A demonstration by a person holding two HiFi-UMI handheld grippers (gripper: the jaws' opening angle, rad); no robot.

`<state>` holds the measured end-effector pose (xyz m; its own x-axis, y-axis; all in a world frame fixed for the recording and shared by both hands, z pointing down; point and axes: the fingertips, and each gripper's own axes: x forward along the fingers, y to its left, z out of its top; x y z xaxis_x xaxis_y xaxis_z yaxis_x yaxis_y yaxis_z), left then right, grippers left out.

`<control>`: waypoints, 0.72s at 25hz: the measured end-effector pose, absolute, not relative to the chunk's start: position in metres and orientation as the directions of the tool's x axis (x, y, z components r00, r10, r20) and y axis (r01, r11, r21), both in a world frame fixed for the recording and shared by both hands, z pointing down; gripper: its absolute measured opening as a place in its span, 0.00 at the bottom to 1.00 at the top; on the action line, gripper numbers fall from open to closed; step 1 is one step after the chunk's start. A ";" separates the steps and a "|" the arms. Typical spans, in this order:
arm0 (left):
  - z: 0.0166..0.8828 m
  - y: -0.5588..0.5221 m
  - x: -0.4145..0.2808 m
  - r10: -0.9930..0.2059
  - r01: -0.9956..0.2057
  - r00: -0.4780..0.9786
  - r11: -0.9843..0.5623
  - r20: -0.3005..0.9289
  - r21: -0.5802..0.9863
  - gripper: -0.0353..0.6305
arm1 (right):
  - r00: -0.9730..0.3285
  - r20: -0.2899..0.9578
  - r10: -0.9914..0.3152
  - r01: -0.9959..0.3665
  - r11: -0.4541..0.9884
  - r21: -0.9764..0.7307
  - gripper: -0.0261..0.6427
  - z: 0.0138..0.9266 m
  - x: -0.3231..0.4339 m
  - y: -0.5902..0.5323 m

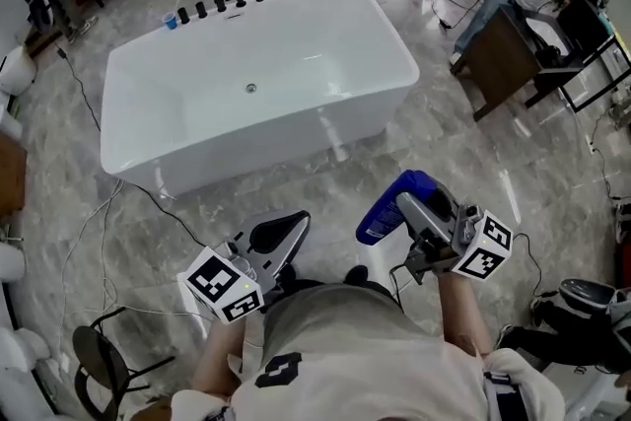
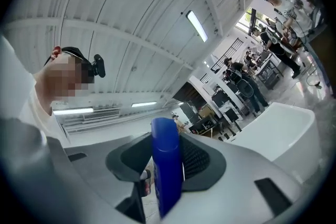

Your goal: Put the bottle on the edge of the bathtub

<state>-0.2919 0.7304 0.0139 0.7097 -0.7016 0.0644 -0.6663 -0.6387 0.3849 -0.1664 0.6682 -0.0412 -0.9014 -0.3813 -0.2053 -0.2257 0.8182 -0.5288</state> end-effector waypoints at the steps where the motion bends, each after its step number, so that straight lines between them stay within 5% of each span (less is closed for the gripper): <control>1: 0.015 0.729 -0.302 -0.697 -0.659 0.715 -0.643 0.060 0.390 0.14 | -0.897 -0.196 -0.396 -0.244 0.814 -0.527 0.29 -0.041 -0.175 0.666; 18: 0.021 0.657 -0.291 -0.658 -0.636 0.747 -0.664 0.096 0.394 0.14 | -0.874 -0.139 -0.466 -0.347 0.798 -0.493 0.29 -0.027 -0.163 0.591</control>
